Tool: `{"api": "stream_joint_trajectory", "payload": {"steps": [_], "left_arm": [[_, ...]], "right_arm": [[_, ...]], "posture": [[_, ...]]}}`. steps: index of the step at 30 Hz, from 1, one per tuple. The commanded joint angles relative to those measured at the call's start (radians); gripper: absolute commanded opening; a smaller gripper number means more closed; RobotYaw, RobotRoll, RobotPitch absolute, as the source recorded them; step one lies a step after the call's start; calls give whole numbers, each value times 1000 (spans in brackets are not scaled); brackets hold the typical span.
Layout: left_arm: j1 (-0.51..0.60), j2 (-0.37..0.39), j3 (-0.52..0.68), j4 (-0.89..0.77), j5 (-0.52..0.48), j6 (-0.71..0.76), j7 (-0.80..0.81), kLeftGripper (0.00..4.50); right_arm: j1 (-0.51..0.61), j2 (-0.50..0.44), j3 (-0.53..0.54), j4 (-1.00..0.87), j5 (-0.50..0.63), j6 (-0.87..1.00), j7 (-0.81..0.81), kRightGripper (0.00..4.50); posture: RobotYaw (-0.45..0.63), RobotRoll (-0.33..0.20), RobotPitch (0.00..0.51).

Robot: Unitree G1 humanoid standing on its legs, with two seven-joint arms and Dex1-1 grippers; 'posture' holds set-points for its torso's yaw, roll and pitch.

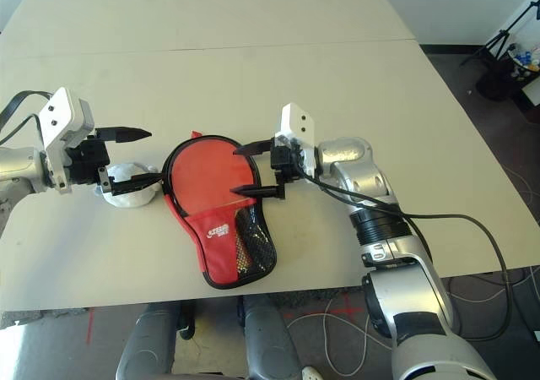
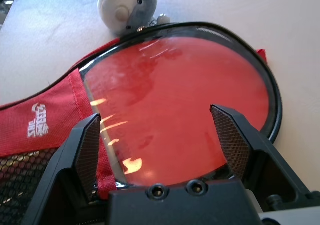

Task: Store the ping-pong paddle in its case and zip it.

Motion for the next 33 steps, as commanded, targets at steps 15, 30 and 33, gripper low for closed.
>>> {"api": "stream_joint_trajectory", "payload": {"steps": [15,30,33], "left_arm": [[73,93,29,61,15,32,-62,4500],[108,131,-3,90,56,88,-92,4500],[110,128,-6,92,53,105,-96,4500]], "right_arm": [[5,34,43,95,-100,-107,13,4490],[10,36,46,71,-105,-102,9,4490],[7,38,47,73,-107,-104,6,4490]], "posture": [[51,0,280],[46,0,283],[46,0,283]]}}
